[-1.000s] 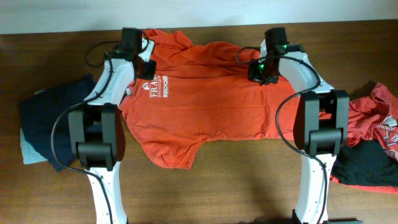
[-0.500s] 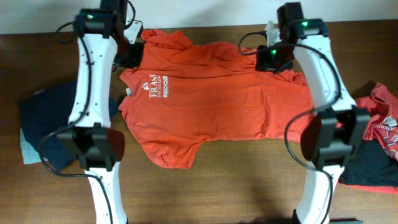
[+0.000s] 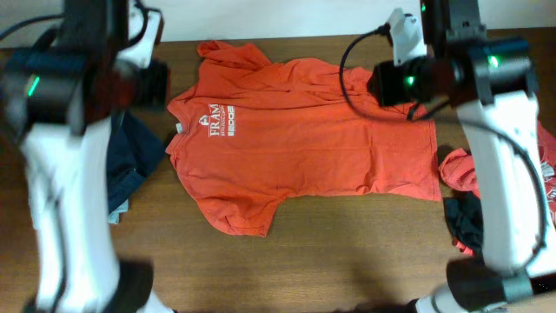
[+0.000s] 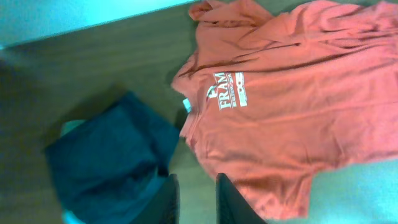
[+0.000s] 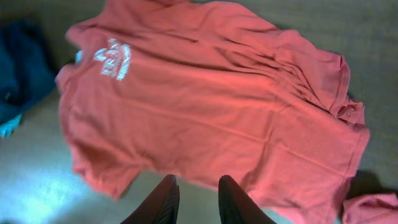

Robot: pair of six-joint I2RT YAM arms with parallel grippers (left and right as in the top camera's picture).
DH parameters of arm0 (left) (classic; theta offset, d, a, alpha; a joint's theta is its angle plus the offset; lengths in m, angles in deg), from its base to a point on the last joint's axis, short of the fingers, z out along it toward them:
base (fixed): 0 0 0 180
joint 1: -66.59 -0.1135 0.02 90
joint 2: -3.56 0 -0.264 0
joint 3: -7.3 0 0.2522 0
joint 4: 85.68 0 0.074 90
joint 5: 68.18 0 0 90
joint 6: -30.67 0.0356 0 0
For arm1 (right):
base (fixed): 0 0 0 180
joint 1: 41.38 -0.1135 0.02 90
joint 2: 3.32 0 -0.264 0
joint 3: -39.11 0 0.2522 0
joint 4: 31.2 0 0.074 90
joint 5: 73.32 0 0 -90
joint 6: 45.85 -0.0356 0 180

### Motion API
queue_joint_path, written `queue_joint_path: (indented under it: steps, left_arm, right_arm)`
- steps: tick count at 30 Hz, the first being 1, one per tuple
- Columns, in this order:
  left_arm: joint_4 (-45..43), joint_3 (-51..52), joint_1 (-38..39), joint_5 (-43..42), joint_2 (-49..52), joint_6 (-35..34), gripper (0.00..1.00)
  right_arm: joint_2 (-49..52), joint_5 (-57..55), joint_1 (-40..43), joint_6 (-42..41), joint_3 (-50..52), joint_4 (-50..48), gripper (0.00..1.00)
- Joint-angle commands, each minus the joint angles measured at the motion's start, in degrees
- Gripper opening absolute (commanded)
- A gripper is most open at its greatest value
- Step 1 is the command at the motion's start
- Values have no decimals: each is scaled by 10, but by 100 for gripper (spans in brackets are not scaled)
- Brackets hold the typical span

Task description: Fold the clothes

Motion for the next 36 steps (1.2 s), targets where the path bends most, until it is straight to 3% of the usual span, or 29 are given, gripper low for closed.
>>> queue_joint_path:
  steps: [1, 7, 9, 11, 14, 15, 20, 27, 36]
  left_arm:
    - [2, 113, 19, 60, -90, -52, 31]
    - [-127, 458, 22, 33, -209, -81, 45]
    - [-205, 562, 22, -10, -220, -81, 48]
    - [-280, 654, 22, -42, -217, -81, 48]
    - [-372, 760, 21, -67, -198, -84, 47]
    - [-421, 812, 18, -109, -177, -91, 43]
    - [-477, 863, 17, -170, -114, -91, 38]
    - [-478, 864, 17, -246, -39, -91, 35]
    - [-446, 864, 17, -245, -29, -77, 33]
  right_arm:
    - [-31, -41, -44, 5, -4, 14, 27]
    - [-38, -87, -133, -49, 108, -29, 40]
    - [-36, -83, -148, -64, 172, -71, 52]
    - [-31, -70, -159, -64, 240, -118, 62]
    - [-15, -3, -168, -62, 337, -186, 63]
    - [-3, 36, -173, -49, 384, -220, 63]
    - [33, 48, -194, -19, 441, -266, 63]
    - [79, 43, -231, 21, 442, -271, 62]
    - [86, 25, -217, -5, 442, -278, 62]
